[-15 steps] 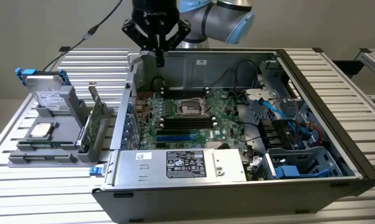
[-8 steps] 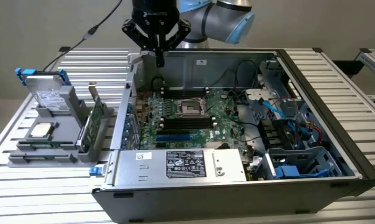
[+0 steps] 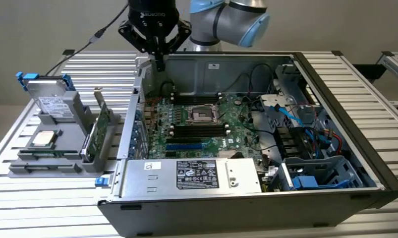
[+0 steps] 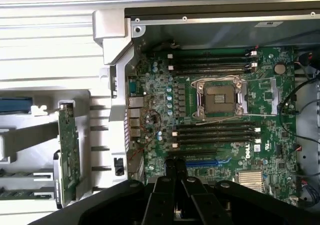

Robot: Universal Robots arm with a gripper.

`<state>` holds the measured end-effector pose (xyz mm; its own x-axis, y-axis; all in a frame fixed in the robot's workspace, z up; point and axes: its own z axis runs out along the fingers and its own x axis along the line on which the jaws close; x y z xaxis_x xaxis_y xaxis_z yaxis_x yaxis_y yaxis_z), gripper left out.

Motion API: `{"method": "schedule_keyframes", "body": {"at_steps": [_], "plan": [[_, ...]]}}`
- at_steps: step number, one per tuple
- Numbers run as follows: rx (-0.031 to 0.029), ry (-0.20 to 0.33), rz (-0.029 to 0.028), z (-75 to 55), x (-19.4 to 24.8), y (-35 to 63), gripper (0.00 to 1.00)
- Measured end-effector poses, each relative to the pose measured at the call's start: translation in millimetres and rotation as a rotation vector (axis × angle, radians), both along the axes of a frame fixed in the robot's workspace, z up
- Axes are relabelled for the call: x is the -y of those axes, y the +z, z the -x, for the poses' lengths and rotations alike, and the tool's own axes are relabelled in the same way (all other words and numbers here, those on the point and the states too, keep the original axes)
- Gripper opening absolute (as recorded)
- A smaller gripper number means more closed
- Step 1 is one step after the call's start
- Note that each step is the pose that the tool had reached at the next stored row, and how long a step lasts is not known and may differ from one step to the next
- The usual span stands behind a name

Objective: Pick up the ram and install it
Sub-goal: 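Reach for the ram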

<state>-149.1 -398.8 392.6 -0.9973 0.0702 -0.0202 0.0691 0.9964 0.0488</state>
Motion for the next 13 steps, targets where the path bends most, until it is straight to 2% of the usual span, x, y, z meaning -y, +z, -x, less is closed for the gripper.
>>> {"method": "schedule_keyframes", "body": {"at_steps": [13], "plan": [[-0.0008, 0.002, 0.0003, 59.4, -0.1, -0.6, 0.1]]}}
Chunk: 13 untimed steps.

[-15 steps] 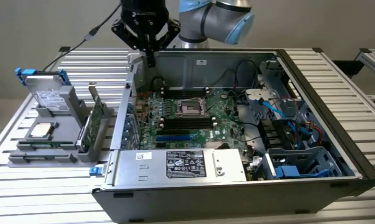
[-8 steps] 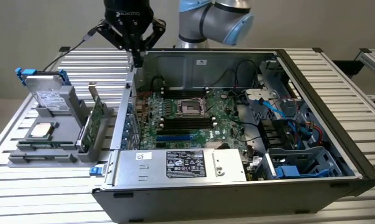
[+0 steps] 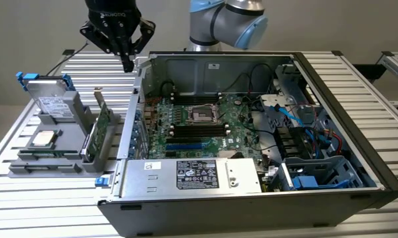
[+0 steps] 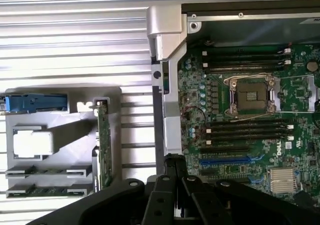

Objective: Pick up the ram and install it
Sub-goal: 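Reach for the ram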

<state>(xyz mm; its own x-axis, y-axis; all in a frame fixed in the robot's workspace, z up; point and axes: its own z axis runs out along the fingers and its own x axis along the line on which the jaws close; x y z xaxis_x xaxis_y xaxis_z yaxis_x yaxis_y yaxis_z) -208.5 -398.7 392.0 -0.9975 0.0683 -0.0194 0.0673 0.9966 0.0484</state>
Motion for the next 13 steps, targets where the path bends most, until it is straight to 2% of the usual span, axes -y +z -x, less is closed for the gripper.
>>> {"method": "schedule_keyframes", "body": {"at_steps": [3, 7, 10, 13], "plan": [[-0.0013, 0.0, 0.0001, 13.7, 0.0, -0.4, 0.1], [-0.0093, 0.0, 0.0, 31.9, 0.0, -1.2, 0.1], [-0.0192, 0.0, 0.0, 45.5, 0.0, -1.8, 0.1], [-0.0335, 0.0, 0.0001, 58.7, 0.0, -2.6, 0.1]]}}
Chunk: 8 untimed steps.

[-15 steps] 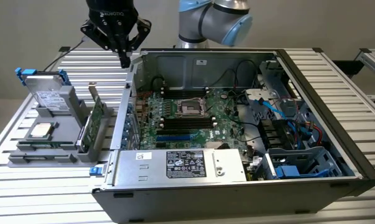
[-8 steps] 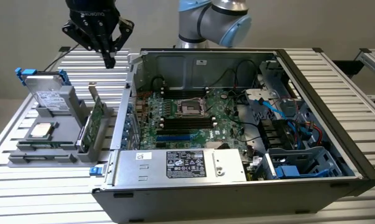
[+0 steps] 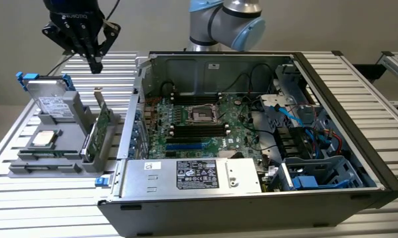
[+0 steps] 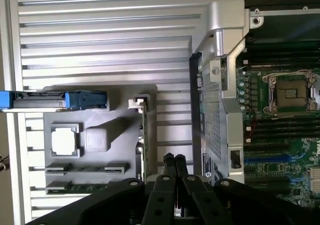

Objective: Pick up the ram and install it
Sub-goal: 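Reach for the ram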

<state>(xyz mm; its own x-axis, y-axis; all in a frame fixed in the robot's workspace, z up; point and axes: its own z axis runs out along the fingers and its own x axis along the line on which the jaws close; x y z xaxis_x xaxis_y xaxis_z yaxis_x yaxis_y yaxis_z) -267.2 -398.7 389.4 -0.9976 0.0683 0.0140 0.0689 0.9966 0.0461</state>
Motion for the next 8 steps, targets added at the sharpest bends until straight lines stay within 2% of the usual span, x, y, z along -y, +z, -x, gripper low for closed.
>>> {"method": "schedule_keyframes", "body": {"at_steps": [4, 6, 8], "plan": [[-0.0192, 0.0, -0.0001, 18.1, 0.0, -1.8, 0.1], [-0.0253, 0.0, 0.0, 27.2, 0.0, -3.0, 0.1], [-0.0282, 0.0, -0.0001, 36.1, 0.0, -4.6, 0.1]]}}
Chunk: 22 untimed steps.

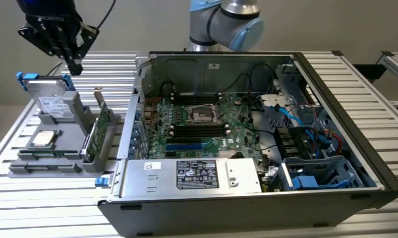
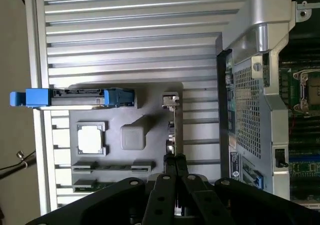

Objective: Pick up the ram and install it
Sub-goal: 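Reach for the ram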

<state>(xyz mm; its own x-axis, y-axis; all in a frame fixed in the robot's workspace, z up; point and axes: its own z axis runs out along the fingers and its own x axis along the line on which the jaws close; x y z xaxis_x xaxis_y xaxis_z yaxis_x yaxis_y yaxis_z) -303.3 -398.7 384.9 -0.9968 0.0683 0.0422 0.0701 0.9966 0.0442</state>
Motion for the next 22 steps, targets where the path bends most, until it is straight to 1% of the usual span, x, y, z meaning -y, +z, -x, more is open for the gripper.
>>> {"method": "schedule_keyframes", "body": {"at_steps": [3, 7, 9, 12, 14, 16, 18, 22], "plan": [[-0.0021, 0.0, 0.0001, 13.9, 0.1, -2.4, 0.1], [-0.0027, 0.0, 0.0001, 32.1, 0.8, -5.4, 0.1], [-0.0034, 0.0, 0.0, 41.1, 2.2, -6.4, 0.1], [-0.0046, 0.0, 0.0, 52.6, 6.3, -7.2, 0.1], [-0.0051, 0.0, 0.0001, 57.8, 10.8, -7.7, 0.1], [-0.0053, 0.0, 0.0001, 61.3, 16.6, -8.3, 0.1], [-0.0052, 0.0, 0.0001, 63.6, 23.5, -9.1, 0.1], [-0.0053, 0.001, -0.0004, 67.0, 38.9, -10.9, 0.1]]}}
